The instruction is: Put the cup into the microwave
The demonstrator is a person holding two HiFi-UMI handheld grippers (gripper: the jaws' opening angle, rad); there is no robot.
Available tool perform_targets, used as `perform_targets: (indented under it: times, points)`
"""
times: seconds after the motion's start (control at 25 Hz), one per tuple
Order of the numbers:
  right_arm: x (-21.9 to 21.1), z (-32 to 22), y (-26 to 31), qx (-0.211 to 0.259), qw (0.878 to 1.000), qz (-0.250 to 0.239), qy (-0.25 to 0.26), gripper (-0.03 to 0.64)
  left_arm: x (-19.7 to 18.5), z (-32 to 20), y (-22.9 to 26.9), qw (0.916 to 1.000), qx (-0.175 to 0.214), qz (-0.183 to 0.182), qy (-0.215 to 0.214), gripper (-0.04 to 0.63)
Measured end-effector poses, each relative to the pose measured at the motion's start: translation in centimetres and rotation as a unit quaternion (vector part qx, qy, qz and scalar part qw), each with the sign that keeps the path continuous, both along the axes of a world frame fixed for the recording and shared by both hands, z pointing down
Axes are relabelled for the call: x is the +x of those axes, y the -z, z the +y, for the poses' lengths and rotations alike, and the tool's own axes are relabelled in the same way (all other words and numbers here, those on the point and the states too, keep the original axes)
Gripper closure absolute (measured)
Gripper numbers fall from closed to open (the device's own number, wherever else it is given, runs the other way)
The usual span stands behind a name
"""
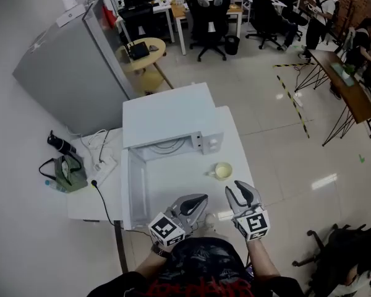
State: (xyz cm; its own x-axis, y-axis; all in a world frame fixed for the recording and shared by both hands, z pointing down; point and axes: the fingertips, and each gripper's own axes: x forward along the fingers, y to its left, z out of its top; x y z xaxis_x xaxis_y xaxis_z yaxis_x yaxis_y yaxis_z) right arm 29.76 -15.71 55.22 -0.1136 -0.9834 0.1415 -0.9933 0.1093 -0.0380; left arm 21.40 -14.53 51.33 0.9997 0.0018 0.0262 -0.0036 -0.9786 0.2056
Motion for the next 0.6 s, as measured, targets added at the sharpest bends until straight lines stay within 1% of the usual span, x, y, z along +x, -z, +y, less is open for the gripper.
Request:
perform_targets:
  times: [0.04, 0.12, 0.16, 0.28, 0.32, 0.36, 0.48, 0.6]
  points:
    - [0.6, -1.1, -0.3, -0.003, 1.0, 0.003, 0.012, 0.476, 0.4, -1.0, -0.2, 0.9999, 0.003, -0.007, 0.01, 0.592]
    - [1.4, -2.9, -1.2, -0.015, 0.999, 0.007, 0.037, 0.376, 0.8, -2.8, -0.2, 0.9993, -0.003, -0.02, 0.032, 0.592]
    - [1.8, -3.5, -2.4, -0.027, 0.998, 0.01, 0.048, 0.343, 0.8, -3.5, -0.5, 0.9988, -0.01, -0.024, 0.041, 0.592]
    - [3.2, -4.9, -8.5, -0.089, 0.994, -0.002, 0.061, 0.16, 0.7, -5.7, -1.4, 0.9975, -0.022, -0.036, 0.056, 0.592]
    - [3.7, -5.1, -10.8, -0.114, 0.992, -0.007, 0.059, 0.075, 0.6, -6.2, -1.5, 0.9972, -0.023, -0.04, 0.058, 0.592]
    - [4.2, -5.3, -13.1, -0.137, 0.989, -0.007, 0.056, 0.041, 0.5, -6.6, -1.8, 0.997, -0.024, -0.043, 0.059, 0.592]
    - [5.4, -5.9, -20.5, -0.198, 0.979, 0.005, 0.046, 0.034, 0.0, -7.5, -3.0, 0.9955, -0.038, -0.058, 0.065, 0.592]
    - [6.0, -7.3, -26.1, -0.24, 0.969, 0.016, 0.053, 0.044, -0.2, -7.5, -3.7, 0.9945, -0.044, -0.074, 0.06, 0.592]
